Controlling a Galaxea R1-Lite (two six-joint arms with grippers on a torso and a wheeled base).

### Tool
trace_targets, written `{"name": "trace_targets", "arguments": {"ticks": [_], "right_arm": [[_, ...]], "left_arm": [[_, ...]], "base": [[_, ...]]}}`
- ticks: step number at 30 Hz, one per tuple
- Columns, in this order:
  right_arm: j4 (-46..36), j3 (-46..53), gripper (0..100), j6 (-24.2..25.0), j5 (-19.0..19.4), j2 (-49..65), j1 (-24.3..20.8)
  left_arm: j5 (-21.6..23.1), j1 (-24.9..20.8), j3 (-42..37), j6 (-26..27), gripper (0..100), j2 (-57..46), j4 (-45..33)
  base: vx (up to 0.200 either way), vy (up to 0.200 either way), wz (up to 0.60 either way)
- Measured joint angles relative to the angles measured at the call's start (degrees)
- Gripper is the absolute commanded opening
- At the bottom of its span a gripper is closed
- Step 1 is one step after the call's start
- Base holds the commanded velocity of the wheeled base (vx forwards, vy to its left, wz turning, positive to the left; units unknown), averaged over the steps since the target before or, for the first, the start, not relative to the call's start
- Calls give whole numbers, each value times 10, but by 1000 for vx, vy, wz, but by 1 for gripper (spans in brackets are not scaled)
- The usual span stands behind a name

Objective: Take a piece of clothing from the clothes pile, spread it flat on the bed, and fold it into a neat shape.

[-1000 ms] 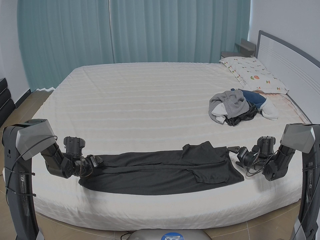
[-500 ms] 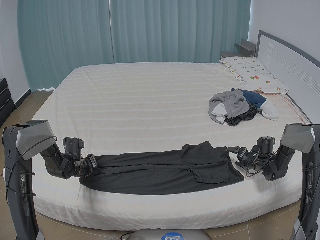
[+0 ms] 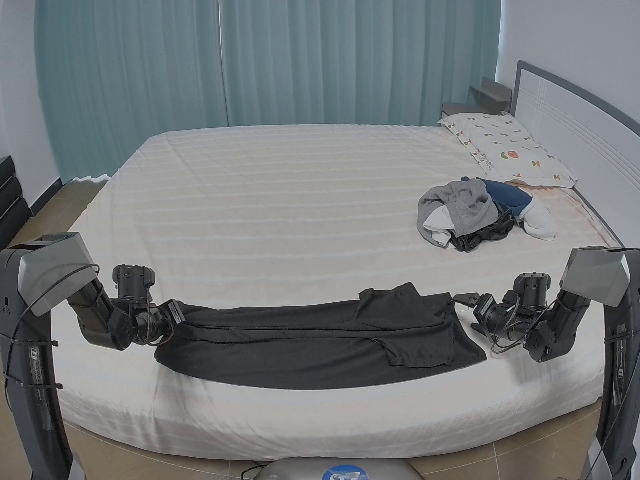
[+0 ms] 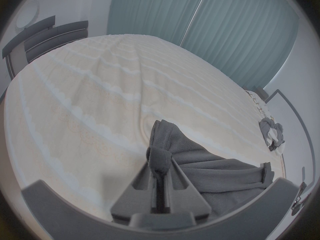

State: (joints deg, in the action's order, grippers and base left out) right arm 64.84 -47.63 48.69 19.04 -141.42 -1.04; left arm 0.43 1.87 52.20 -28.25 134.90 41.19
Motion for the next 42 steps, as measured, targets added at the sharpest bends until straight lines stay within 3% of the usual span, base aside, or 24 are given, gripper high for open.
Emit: {"name": "trace_targets", "arguments": {"ticks": [13,26,27,42], "right_arm": [[0,0,100,0,0,0,0],[0,1,100,0,0,0,0],[0,1,100,0,0,0,0],[0,0,100,0,-1,-1,0]], "left_arm": [[62,41,-1,3,0,-14,-2],[67,54,1,16,0,-7,-16],[67,54,1,16,100,-6,-17],[82,23,-10,4,100,7,-10]], "base": [[0,0,0],[0,0,0],[0,0,0],[0,0,0]]}}
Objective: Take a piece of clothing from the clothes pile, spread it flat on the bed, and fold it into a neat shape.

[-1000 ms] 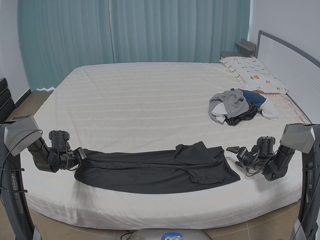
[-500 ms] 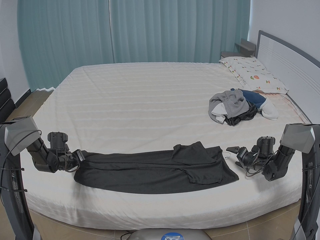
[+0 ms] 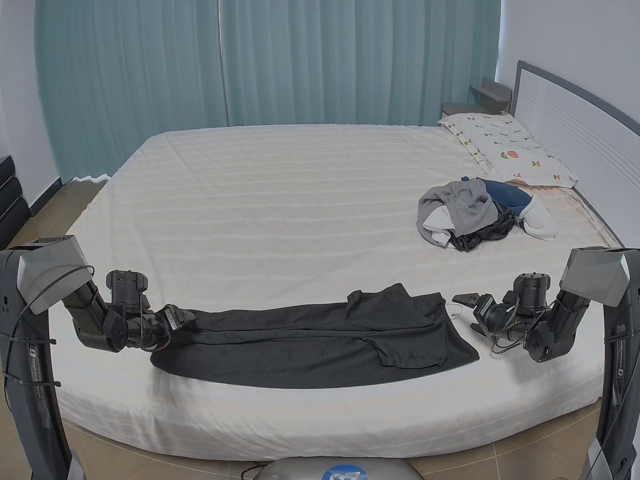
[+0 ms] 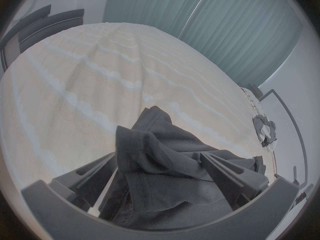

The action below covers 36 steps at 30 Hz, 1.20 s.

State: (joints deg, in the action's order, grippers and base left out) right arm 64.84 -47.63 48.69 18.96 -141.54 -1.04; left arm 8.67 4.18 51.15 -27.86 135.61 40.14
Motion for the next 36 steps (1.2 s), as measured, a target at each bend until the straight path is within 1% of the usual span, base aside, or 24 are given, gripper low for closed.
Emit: {"name": "trace_targets", "arguments": {"ticks": [2,3,11,36], "right_arm": [[0,0,100,0,0,0,0],[0,0,100,0,0,0,0],[0,0,100,0,1,0,0],[20,4,100,-1,1,-6,0]], "left_arm": [[0,-1,0,1,100,1,1],[0,-2,-1,1,0,1,3],[1,-5,-20,3,0,-5,23],[0,-4,-28,5,0,-44,20]], "base": [[0,0,0],[0,0,0],[0,0,0],[0,0,0]]}}
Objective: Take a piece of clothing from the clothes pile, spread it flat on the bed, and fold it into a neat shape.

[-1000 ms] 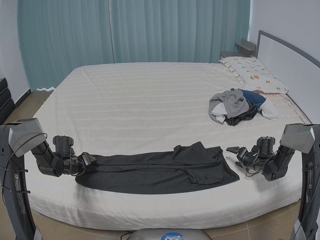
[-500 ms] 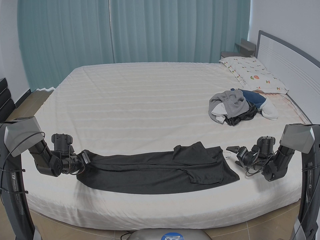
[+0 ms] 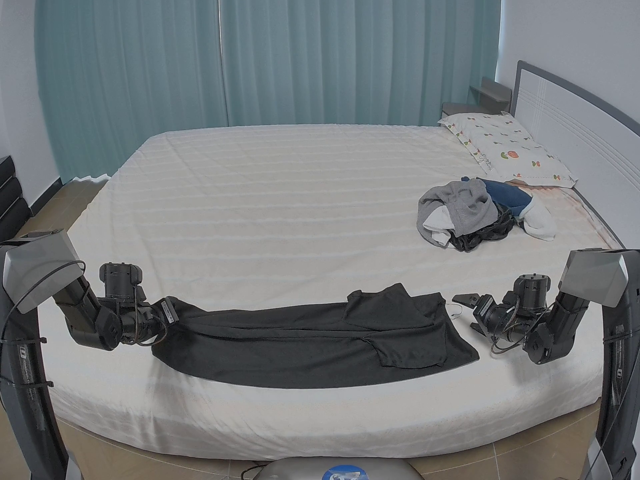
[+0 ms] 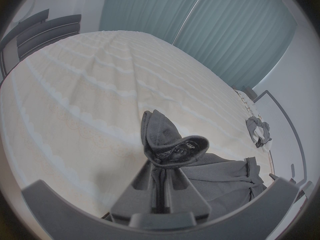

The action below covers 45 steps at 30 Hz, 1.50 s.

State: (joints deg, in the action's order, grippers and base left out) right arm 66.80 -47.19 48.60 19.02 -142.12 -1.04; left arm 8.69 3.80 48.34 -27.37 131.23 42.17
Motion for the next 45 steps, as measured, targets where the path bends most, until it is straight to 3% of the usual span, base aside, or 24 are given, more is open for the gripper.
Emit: {"name": "trace_targets", "arguments": {"ticks": [5,6,23,32,45], "right_arm": [[0,0,100,0,0,0,0],[0,0,100,0,0,0,0],[0,0,100,0,0,-1,0],[0,0,100,0,0,-1,0],[0,0,100,0,0,-1,0]], "left_arm": [[-6,-9,-1,0,0,2,0],[-7,-11,-1,0,100,2,0],[-13,-33,-7,1,100,10,3],[-74,-69,-18,2,100,5,4],[-76,-82,-25,1,100,-5,3]], "base": [[0,0,0],[0,0,0],[0,0,0],[0,0,0],[0,0,0]]}}
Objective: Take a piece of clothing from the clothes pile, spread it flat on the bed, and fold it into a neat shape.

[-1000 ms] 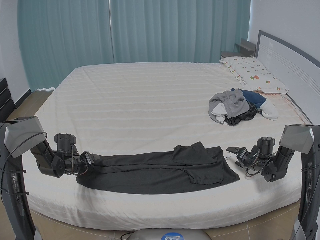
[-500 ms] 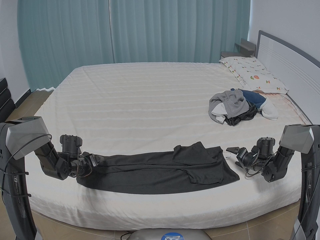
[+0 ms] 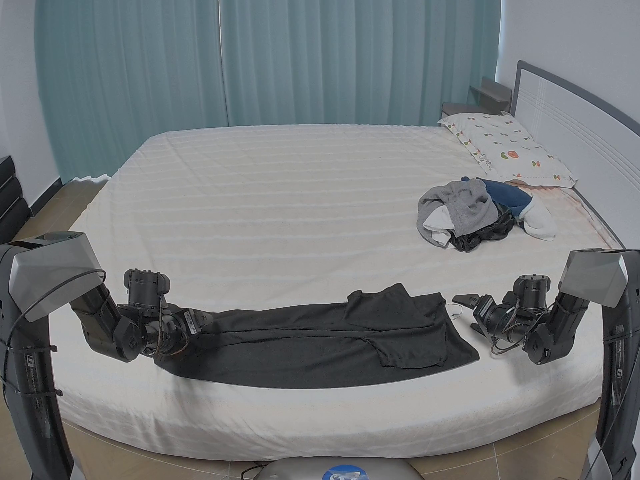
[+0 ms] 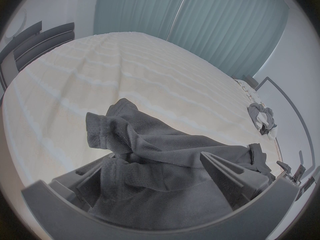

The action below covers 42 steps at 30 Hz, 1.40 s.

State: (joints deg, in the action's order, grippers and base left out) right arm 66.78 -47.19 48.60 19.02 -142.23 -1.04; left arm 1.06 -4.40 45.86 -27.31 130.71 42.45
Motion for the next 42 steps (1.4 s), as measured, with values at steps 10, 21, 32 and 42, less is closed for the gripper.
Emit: {"name": "trace_targets", "arguments": {"ticks": [10,21,32,42], "right_arm": [[0,0,100,0,0,0,0],[0,1,100,0,0,0,0],[0,1,100,0,0,0,0],[0,0,100,0,0,0,0]], "left_arm": [[0,1,6,-4,0,2,-3],[-6,11,5,17,0,2,-4],[-7,31,-4,34,0,-20,-1],[6,47,-5,55,0,-29,-1]], "base": [[0,0,0],[0,0,0],[0,0,0],[0,0,0]]}}
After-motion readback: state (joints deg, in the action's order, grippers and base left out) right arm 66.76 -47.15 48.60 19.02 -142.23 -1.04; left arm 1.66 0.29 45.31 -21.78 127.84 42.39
